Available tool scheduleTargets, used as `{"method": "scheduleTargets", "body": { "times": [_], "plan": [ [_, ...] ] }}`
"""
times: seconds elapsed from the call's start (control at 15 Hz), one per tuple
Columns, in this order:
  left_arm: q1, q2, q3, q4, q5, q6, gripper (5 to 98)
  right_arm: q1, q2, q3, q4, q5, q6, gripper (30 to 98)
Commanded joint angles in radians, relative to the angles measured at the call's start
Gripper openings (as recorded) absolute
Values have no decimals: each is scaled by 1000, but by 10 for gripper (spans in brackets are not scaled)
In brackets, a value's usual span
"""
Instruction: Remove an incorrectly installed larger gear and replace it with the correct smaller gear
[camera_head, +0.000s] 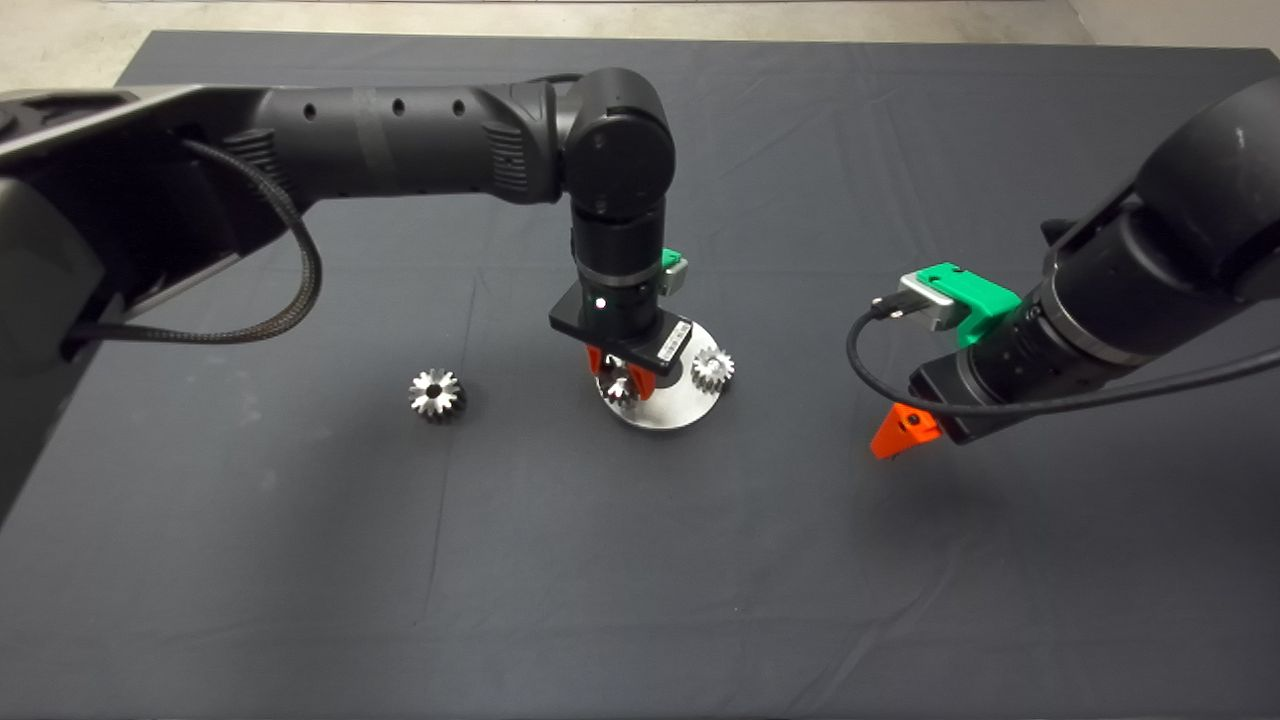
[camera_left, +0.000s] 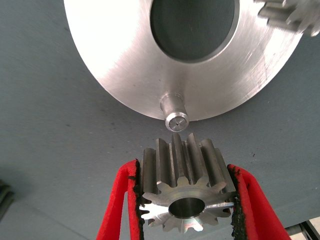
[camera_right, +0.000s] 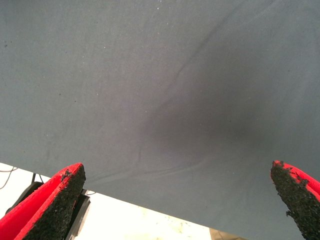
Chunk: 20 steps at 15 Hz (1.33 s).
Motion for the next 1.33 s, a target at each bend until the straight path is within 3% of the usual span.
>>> {"method": "scheduleTargets", "body": {
  "times": [0.0, 0.8, 1.27],
  "plan": [
    [-8, -2, -9, 7, 27, 3, 271, 30, -2, 14, 31, -84, 2, 977],
    [-7, 8, -28, 22, 25, 4, 269, 31, -5, 22, 32, -83, 2, 977],
    [21, 13, -35, 21, 24, 3, 268, 45, -5, 23, 33, -84, 2, 977]
  ]
}}
